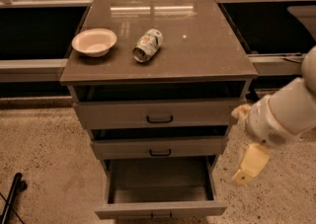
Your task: Close bottom drawer
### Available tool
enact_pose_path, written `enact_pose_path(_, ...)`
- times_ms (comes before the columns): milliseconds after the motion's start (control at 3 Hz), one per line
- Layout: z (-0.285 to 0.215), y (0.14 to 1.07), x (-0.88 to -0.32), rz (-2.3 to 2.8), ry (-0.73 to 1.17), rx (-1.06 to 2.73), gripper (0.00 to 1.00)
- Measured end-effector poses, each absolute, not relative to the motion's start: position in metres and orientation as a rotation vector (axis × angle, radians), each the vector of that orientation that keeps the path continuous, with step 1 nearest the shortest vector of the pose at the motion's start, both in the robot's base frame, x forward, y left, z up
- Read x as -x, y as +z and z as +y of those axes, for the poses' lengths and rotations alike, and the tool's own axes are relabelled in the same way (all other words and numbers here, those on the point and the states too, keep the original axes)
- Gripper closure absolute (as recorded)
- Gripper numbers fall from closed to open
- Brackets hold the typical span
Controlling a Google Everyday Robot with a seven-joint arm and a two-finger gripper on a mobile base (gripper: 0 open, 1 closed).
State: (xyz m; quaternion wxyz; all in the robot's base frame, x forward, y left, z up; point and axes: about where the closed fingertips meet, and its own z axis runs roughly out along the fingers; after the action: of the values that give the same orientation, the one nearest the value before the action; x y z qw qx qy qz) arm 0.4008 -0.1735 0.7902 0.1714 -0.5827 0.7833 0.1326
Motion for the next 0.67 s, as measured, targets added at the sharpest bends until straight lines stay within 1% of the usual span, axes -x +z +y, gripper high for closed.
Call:
enact_pose_path(333,-0.173,0.774,-0.396,2.222,0.371,1.656,0.00)
enact_pose_path(667,-0.165,0.762,-0.408,2.230,0.352,1.695,0.00)
